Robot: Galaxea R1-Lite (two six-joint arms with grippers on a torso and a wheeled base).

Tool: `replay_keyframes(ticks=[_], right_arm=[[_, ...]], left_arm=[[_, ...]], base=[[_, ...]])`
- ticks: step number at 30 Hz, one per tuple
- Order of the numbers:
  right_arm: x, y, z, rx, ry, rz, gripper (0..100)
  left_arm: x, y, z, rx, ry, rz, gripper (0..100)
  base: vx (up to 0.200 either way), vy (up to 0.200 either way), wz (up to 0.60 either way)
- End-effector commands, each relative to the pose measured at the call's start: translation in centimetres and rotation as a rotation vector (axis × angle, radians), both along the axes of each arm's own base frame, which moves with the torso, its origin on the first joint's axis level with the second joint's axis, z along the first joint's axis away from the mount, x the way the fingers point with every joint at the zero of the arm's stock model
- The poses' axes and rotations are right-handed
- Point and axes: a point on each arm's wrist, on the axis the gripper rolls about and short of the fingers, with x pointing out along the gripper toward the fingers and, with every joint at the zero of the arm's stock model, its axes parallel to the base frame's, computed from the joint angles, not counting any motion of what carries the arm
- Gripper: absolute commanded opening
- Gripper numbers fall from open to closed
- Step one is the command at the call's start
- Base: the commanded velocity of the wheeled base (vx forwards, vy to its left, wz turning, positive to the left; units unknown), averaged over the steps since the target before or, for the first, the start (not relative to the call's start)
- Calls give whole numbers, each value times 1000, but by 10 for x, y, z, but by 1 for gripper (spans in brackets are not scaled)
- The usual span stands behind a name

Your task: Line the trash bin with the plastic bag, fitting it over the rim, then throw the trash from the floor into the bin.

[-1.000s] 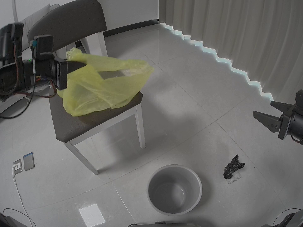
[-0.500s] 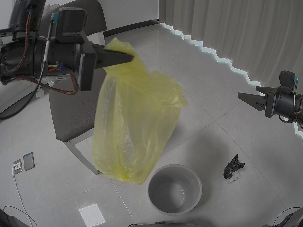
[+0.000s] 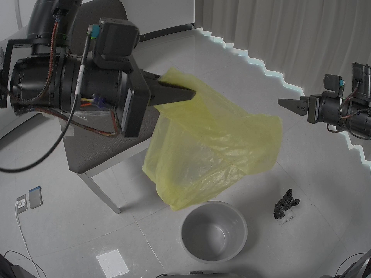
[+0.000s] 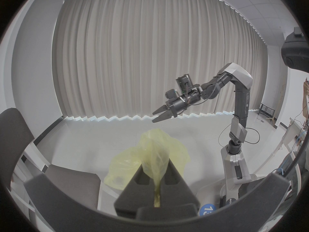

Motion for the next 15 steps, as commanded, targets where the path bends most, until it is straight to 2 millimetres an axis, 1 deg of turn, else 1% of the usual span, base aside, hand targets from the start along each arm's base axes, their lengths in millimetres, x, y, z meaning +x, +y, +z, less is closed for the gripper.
replay_keyframes(ticks=[1,3,8,11,12,15], right_arm=[[30,0,-8,1,29,-24,100],[37,-2,-16,-7,56,-31,100],[36,-12,-31,-35,136,-61,100],[31,-17,-35,-51,165,-70,100],[24,-23,-34,-74,175,-78,100],[15,-30,-33,-105,189,-87,100]], left_arm=[[-5,-4,-1,2,-3,-28,0],[-4,-6,-1,7,-14,-31,0],[-1,-2,1,2,-23,-15,0],[1,2,2,-1,-27,1,0],[0,3,4,-6,-33,2,0],[1,6,7,-12,-41,15,0]], base=[[0,0,0],[0,0,0],[0,0,0],[0,0,0],[0,0,0],[0,0,0]])
